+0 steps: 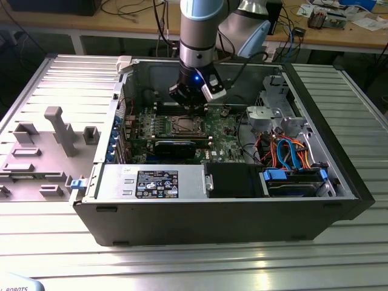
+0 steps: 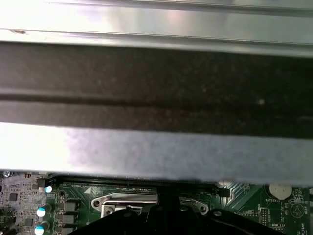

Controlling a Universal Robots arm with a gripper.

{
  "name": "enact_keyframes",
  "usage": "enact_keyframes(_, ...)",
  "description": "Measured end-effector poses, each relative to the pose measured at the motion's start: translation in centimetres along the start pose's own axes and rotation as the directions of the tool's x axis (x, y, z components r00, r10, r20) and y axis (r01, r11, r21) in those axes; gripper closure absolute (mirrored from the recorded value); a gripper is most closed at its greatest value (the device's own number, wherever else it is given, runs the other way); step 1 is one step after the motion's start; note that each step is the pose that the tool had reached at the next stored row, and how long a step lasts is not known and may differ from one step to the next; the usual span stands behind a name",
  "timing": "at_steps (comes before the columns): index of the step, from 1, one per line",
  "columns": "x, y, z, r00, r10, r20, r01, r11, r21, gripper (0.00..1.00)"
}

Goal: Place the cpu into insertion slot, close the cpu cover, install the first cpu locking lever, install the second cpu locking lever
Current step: 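Install the first cpu locking lever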

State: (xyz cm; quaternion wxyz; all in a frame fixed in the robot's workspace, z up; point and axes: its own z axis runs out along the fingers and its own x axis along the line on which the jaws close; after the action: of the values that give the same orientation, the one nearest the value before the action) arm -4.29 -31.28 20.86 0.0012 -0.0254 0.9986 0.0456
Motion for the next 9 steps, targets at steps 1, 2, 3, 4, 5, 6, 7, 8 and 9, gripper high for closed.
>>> enact_keyframes(1, -0.03, -0.01, 0.05, 1.0000, 0.000, 0.0000, 0.000, 1.0000, 0.0000, 0.89)
enact_keyframes(2, -0.04, -0.01, 0.08, 1.0000, 0.000, 0.0000, 0.000, 1.0000, 0.0000, 0.89)
enact_keyframes(3, -0.07, -0.01, 0.13, 1.0000, 0.000, 0.0000, 0.000, 1.0000, 0.0001, 0.89)
enact_keyframes(4, -0.09, -0.02, 0.16, 1.0000, 0.000, 0.0000, 0.000, 1.0000, 0.0001, 0.89)
enact_keyframes(5, -0.11, -0.03, 0.23, 1.0000, 0.000, 0.0000, 0.000, 1.0000, 0.0001, 0.89)
enact_keyframes(6, -0.13, -0.03, 0.29, 1.0000, 0.000, 0.0000, 0.000, 1.0000, 0.0001, 0.89)
enact_keyframes(7, -0.14, -0.04, 0.35, 1.0000, 0.000, 0.0000, 0.000, 1.0000, 0.0001, 0.89)
enact_keyframes(8, -0.15, -0.05, 0.42, 1.0000, 0.000, -0.0002, 0.000, 1.0000, 0.0003, 0.89)
enact_keyframes(9, -0.16, -0.06, 0.43, 1.0000, 0.000, -0.0003, 0.000, 1.0000, 0.0005, 0.89)
